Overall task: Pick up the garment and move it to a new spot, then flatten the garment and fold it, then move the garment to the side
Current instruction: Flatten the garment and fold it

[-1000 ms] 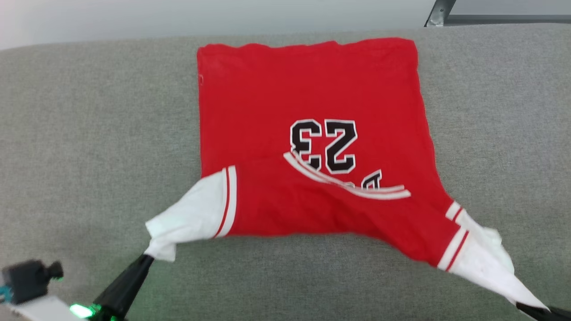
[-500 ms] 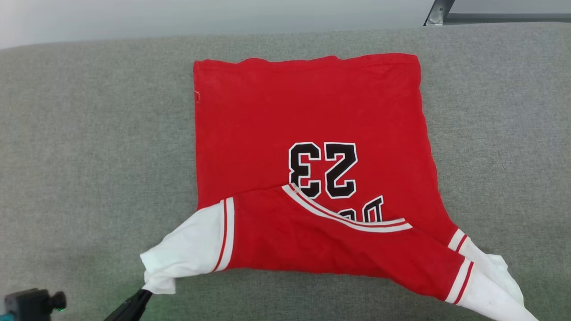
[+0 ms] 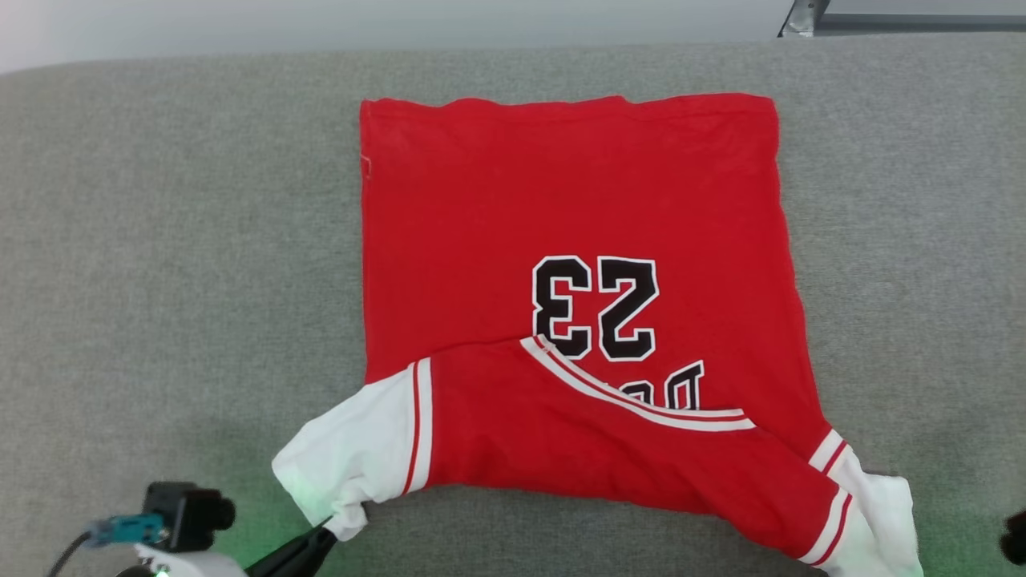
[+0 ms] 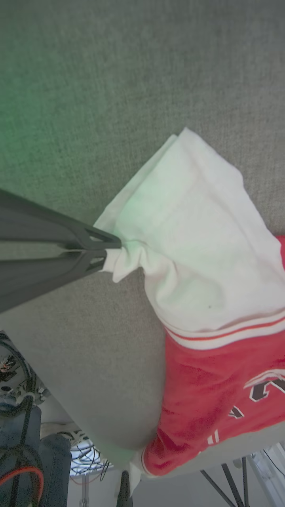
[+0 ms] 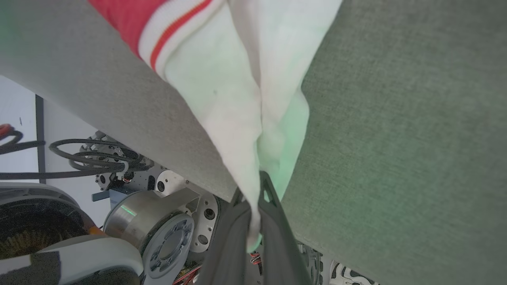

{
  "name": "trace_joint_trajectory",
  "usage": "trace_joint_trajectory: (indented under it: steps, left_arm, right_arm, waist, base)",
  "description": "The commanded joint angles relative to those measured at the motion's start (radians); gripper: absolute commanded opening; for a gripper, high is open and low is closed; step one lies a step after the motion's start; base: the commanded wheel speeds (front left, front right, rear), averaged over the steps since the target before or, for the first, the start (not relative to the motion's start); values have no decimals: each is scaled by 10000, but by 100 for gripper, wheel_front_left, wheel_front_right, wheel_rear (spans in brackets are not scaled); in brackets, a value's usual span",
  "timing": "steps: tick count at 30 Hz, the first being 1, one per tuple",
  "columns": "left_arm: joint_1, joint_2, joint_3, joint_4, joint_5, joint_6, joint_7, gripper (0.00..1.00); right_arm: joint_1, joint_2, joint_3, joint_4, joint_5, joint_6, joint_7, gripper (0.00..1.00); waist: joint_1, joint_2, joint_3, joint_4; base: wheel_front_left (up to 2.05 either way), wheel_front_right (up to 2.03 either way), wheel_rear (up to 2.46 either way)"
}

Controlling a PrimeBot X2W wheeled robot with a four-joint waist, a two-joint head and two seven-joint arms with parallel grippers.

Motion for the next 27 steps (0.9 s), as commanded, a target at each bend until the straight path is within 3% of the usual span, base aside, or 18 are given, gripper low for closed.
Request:
trace_joint_trajectory:
  steps: [1, 9, 17, 18, 20, 21, 22, 27]
  left_arm:
    - [-130, -80, -49, 75, 104, 59, 61, 0]
    - [-1093, -675, -557, 1116, 895, 181, 666, 0]
    - [-1459, -953, -555, 1607, 970, -13, 593, 0]
    - [-1472, -950, -542, 1630, 975, -22, 583, 0]
    - [-1479, -944, -507, 1656, 961, -30, 526, 0]
    - [-1460, -934, -491, 1655, 933, -35, 509, 0]
    - [-1445, -923, -468, 1634, 924, -54, 475, 0]
    - [-1238, -796, -307, 1367, 792, -41, 214, 0]
  right_arm:
    - [-195, 166, 79, 90, -116, 7, 56, 0]
    - [-1694, 1733, 686, 1633, -1629, -2, 342, 0]
    - [-2304, 2173, 1332, 2287, -2111, -39, 176, 0]
    - [-2356, 2182, 1373, 2329, -2144, -39, 134, 4]
    - [-2486, 2250, 1326, 2379, -2198, -62, -114, 45]
    - [-2547, 2272, 1287, 2352, -2174, -62, -216, 76]
    - [-2596, 2284, 1206, 2286, -2129, -62, -338, 100]
    - [-2384, 1652, 298, 1384, -1642, -58, -425, 100]
  waist:
    - [0, 0, 60, 62]
    - [0, 0, 326, 235]
    - [0, 0, 438, 227]
    - [0, 0, 434, 208]
    - [0, 0, 418, 157]
    - [0, 0, 405, 123]
    - [0, 0, 386, 88]
    - [0, 0, 281, -80]
  base:
    - [0, 0, 0]
    - [0, 0, 0]
    - [0, 0, 0]
    - [0, 0, 0]
    - [0, 0, 0]
    - [0, 0, 0]
    - [0, 0, 0]
    - [0, 0, 0]
